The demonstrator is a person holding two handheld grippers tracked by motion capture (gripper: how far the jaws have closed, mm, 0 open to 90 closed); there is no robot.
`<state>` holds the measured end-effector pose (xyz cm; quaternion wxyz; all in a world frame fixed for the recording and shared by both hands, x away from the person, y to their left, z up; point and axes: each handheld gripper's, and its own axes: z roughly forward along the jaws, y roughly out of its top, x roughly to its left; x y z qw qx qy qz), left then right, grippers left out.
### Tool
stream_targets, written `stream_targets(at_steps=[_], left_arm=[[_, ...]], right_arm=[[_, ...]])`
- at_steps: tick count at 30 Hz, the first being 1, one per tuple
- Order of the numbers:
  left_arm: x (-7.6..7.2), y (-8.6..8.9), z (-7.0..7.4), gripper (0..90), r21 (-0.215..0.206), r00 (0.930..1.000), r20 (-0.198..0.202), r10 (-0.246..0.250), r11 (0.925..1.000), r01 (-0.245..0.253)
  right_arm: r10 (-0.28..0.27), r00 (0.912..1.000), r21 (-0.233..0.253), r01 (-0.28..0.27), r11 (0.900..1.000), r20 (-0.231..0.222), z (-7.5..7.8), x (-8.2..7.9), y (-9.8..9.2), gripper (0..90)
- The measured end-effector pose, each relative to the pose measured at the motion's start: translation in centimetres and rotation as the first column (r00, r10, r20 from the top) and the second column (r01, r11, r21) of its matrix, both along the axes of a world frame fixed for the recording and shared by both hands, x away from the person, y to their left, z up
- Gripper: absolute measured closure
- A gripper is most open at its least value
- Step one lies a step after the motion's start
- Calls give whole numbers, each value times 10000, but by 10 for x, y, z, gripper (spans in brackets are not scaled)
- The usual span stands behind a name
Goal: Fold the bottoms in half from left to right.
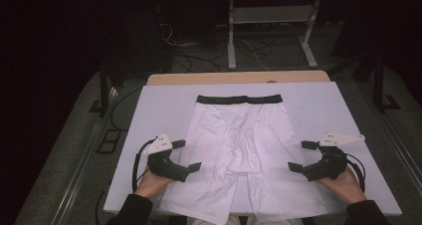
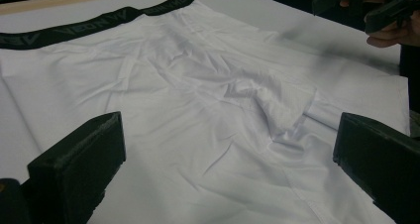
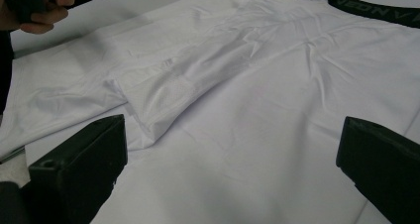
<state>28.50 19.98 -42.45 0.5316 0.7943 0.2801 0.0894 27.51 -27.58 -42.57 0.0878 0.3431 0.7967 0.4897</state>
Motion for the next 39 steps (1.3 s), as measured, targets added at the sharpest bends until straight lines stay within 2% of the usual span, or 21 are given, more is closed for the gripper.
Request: stream_targets(at_steps=[22,30,36,39], left_arm=[[0,0,-1,0,-5,10000,-56,54,10000,-54],[-1,1,-1,0,-84,9999,-63,134,9999,-135],[-1,2,-2,0,-90,9998,-58,169,9998,-169],[-1,3,-2,0,-116,9997,-62,216,9997,-216]], right_arm=[[-184,9998,-125,185,9997,106,4,0,1,0],[-292,9995,-216,294,9993,119,10,3,5,0],[-127,9997,-359,134,9993,208,19,6,12,0],[-59,9996,-255,65,9997,263,24,10,15,0]])
